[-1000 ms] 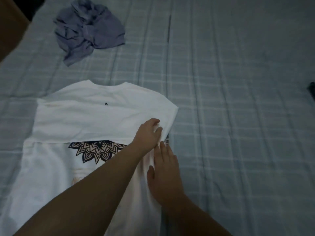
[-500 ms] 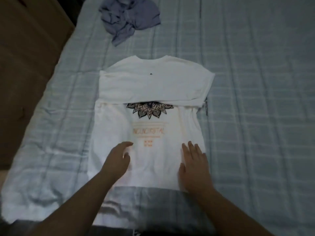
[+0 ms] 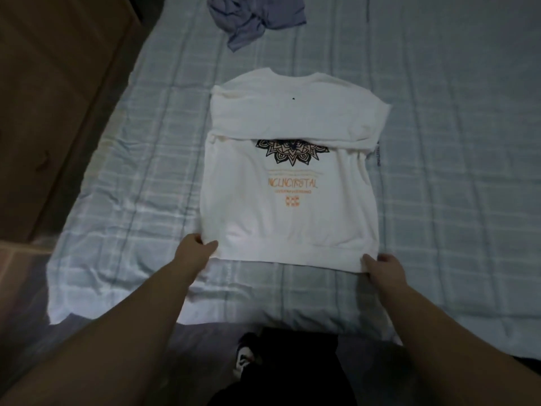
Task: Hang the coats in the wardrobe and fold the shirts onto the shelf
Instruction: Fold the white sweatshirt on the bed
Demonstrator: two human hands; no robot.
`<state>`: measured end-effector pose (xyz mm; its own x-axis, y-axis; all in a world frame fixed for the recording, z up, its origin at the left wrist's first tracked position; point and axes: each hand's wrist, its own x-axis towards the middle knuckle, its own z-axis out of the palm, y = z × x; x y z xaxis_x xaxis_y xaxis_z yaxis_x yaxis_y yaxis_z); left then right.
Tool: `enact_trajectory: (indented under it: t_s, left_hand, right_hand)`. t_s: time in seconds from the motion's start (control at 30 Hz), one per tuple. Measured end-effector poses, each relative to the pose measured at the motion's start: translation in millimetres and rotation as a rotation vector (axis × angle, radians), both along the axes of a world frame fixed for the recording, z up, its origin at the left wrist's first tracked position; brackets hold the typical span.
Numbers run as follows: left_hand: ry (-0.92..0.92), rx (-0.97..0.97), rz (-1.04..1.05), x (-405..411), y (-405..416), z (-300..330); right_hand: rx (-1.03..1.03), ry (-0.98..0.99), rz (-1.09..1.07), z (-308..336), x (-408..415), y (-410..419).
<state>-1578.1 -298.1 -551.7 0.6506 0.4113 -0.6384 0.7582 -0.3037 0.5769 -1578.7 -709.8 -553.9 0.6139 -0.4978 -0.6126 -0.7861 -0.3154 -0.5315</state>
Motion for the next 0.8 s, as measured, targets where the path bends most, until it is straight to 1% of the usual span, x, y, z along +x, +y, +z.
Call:
enact_trajectory:
  t_s: [0.07,0.13,0.17,0.23,0.27,0.4,0.47,0.53,0.6,0.67,0.73,0.8]
  left_hand:
    - [-0.003,-0.100,0.123,3,-2,-2]
    - [-0.013,-0.208,0.220,-2,-1,2]
    - [-0.026,-0.300,0.268,-8,0,7]
    - [-0.056,-0.508,0.374,-23,6,27]
    - [-0.067,-0.564,0.403,-31,10,39]
    - [-0.028,-0.635,0.430,-69,23,91]
    - [0.026,-0.687,0.442,-89,27,112]
    - [0.079,-0.719,0.437,-108,30,130]
    - [0.124,-0.726,0.438,-124,32,145]
    - [0.155,-0.761,0.463,-136,33,155]
    - [0.159,-0.820,0.501,-138,33,164]
    - [0.130,-0.881,0.517,-130,35,172]
  right_hand:
    - [0.043,0.028,0.001,-11,1,-7]
    - [0.096,0.019,-0.048,-33,-3,-23]
    - [0.124,0.006,-0.077,-25,-7,-23]
    - [0.228,-0.036,-0.173,12,-16,-10]
    - [0.287,-0.050,-0.226,32,-21,-3]
    - [0.417,-0.080,-0.356,98,-50,1]
    - [0.435,-0.076,-0.418,119,-66,-6]
    - [0.407,-0.032,-0.414,138,-83,-12]
    - [0.385,0.003,-0.411,149,-100,-15]
    - [0.417,0.003,-0.494,157,-112,-14]
    - [0.400,-0.011,-0.491,162,-116,-13]
    - [0.389,-0.044,-0.442,170,-110,-8]
